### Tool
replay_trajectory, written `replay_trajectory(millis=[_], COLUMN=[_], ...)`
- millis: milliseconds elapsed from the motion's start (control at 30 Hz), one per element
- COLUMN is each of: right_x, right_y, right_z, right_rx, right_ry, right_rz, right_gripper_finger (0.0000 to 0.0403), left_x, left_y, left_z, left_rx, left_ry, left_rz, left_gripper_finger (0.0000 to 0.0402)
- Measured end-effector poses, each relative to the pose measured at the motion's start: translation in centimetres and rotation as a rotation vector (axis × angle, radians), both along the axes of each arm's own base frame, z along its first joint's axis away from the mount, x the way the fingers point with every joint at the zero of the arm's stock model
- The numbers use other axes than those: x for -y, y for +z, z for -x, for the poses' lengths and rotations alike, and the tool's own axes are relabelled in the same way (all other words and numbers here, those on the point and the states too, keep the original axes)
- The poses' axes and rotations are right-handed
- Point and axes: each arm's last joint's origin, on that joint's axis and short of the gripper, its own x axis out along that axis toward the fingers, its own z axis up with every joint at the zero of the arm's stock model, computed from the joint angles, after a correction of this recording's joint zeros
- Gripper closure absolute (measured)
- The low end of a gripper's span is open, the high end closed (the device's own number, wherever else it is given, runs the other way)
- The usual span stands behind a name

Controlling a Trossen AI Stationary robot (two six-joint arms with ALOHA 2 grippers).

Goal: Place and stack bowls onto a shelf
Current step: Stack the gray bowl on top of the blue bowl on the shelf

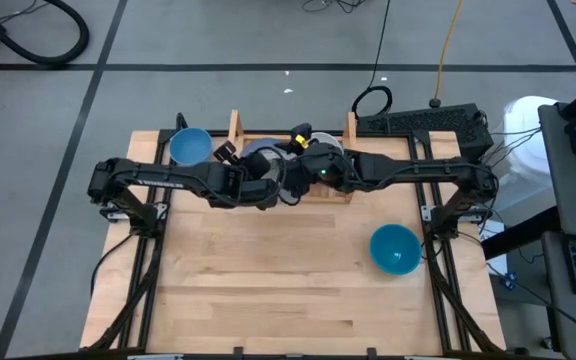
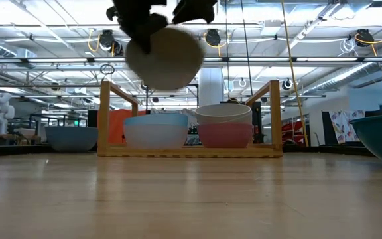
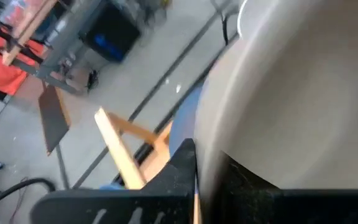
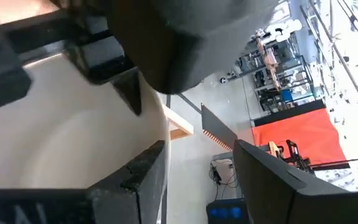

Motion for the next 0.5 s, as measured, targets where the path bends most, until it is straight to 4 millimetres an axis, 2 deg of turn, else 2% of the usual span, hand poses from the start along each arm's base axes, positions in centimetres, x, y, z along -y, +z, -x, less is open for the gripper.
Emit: replay_trajectory(millis=[100, 267, 500], right_x=[-0.1, -0.7, -0.8], right_y=[1.1, 1.9, 4.7], right_z=[1.1, 2.5, 5.7], right_rx=[-0.003, -0.025, 0.025], right_ry=[-0.027, -0.131, -0.257], right_rz=[0.012, 0.066, 0.121], right_gripper_finger=[0.0222, 0.0226, 0.0227], left_x=[0.0, -0.1, -1.3], left_y=[-0.6, -0.3, 0.2], left_z=[0.4, 0.5, 0.8], left_rx=[-0.080, -0.072, -0.030], left_ry=[-0.022, -0.004, 0.039], left_rz=[0.029, 0.017, 0.040], left_gripper_finger=[0.0394, 0.0394, 0.0394])
